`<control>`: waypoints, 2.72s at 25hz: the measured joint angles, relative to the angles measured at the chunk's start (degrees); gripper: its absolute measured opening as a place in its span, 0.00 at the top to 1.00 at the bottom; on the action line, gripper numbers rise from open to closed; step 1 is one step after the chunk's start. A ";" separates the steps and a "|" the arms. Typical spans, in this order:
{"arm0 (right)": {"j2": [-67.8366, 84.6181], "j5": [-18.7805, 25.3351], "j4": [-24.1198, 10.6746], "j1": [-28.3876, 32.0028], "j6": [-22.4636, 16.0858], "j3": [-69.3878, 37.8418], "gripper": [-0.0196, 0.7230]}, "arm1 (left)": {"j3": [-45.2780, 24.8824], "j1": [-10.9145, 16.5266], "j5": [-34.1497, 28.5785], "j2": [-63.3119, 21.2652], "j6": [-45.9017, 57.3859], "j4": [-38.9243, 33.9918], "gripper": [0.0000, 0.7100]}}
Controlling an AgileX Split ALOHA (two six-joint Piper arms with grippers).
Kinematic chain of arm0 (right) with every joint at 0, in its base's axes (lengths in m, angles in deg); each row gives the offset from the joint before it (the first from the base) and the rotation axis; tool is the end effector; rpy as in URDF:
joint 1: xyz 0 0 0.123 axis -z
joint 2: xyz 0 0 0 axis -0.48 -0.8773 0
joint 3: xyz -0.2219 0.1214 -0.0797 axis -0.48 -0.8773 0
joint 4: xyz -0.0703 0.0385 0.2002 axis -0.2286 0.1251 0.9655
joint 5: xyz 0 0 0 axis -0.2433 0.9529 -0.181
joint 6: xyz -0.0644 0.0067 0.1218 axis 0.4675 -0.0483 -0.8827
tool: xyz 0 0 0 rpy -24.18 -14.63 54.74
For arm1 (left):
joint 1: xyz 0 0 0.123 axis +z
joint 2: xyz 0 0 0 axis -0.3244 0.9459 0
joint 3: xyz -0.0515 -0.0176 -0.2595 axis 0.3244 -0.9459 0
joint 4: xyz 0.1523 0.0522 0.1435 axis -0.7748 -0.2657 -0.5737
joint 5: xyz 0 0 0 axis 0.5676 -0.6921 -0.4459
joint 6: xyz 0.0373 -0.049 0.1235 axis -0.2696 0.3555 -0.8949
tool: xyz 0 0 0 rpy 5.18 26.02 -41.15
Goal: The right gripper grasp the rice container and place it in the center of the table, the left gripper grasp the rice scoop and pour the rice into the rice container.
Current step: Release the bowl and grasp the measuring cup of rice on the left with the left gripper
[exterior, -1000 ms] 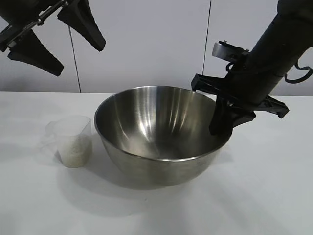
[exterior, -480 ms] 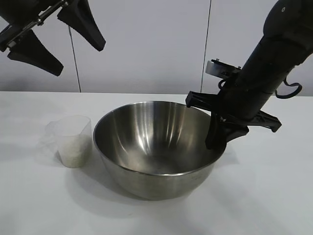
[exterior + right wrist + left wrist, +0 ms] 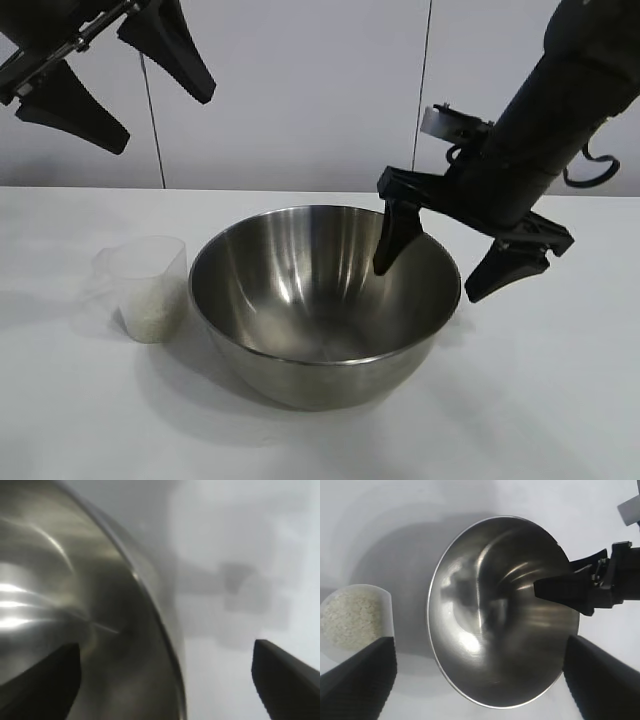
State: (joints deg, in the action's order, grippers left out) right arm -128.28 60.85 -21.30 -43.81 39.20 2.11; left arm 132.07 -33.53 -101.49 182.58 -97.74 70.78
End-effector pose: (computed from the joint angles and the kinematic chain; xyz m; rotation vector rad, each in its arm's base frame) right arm 0.3378 0.1308 0.1979 -0.1628 2.7234 0.5182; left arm 0.3140 -0.1491 0.2423 0.2841 2.6020 -0.7937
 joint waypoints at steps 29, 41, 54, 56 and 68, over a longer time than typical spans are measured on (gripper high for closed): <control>0.44 12.81 -6.87 5.19 -5.66 11.75 0.05 | 0.00 0.00 4.23 0.00 0.00 0.00 0.08; 0.44 13.03 -6.82 5.19 -5.14 11.75 0.05 | -0.20 0.00 21.56 -4.40 -5.19 -5.42 0.08; 0.44 13.09 -6.82 5.19 -5.02 11.75 0.05 | -39.47 -0.37 85.75 -13.75 -9.63 -27.68 0.09; 0.44 12.96 -6.82 5.19 -5.02 11.75 0.05 | -44.46 -0.37 96.37 -12.80 -9.63 -27.83 0.09; 0.44 12.90 -7.29 5.19 -5.02 11.75 0.05 | -58.90 -0.37 115.12 -0.07 5.83 -28.32 0.09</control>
State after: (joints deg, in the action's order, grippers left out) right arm -127.84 73.75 -28.58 -38.62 34.19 13.86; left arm 73.17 -33.90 13.63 182.51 -91.91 42.46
